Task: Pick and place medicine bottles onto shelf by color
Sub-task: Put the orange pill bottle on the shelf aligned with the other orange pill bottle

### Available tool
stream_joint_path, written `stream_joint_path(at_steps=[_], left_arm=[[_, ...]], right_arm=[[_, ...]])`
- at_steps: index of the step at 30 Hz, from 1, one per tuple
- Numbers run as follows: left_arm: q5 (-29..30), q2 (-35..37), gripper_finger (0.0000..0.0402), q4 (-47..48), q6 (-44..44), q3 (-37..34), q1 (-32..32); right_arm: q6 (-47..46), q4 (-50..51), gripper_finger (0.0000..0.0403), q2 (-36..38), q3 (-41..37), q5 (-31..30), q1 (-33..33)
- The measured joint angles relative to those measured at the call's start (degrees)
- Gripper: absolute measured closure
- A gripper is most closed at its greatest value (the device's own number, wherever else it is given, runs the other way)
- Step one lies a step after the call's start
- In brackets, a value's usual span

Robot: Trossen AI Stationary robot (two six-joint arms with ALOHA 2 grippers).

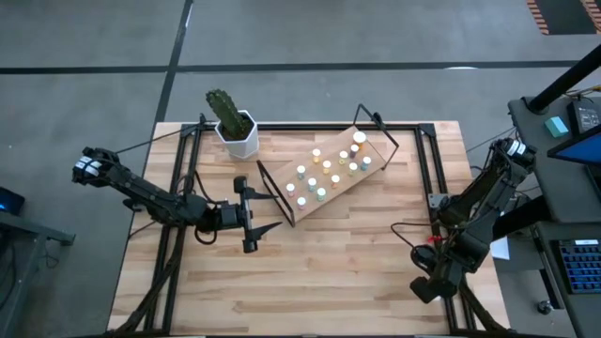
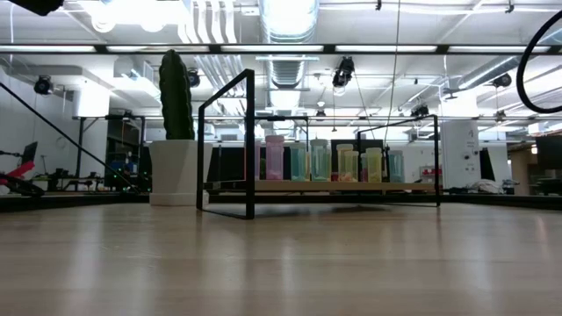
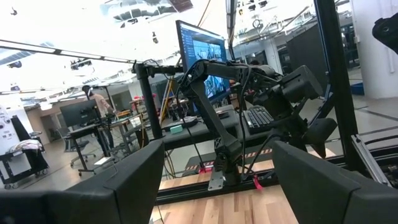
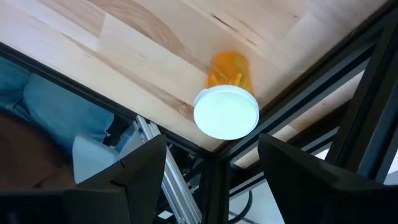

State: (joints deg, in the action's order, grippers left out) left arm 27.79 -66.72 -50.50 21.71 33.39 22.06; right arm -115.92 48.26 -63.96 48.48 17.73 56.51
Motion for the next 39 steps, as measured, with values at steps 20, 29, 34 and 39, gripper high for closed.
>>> stream_joint_path(at_steps=[20,29,34,39], left_arm=[[0.0,0.0,0.0121,0.03,-0.1,-0.02,0.0],[0.0,0.0,0.0121,0.07,0.13,-0.04,0.02],[0.02,0.0,0.0121,0.07,0.17,-0.04,0.02],[0.02,0.0,0.0121,0.07,0.17,-0.04,0.02]], right_arm=[[-4.13,-0.17,0.0158,0.0,-1.65,-1.65,0.0],[-2.99,-5.4,0.0158,-6.41,-1.26,1.24,0.13],[-2.62,-5.32,0.0158,-10.62,-1.02,7.02,0.24],[-0.66,-5.05,0.0161,-13.51,-0.9,5.31,0.16]])
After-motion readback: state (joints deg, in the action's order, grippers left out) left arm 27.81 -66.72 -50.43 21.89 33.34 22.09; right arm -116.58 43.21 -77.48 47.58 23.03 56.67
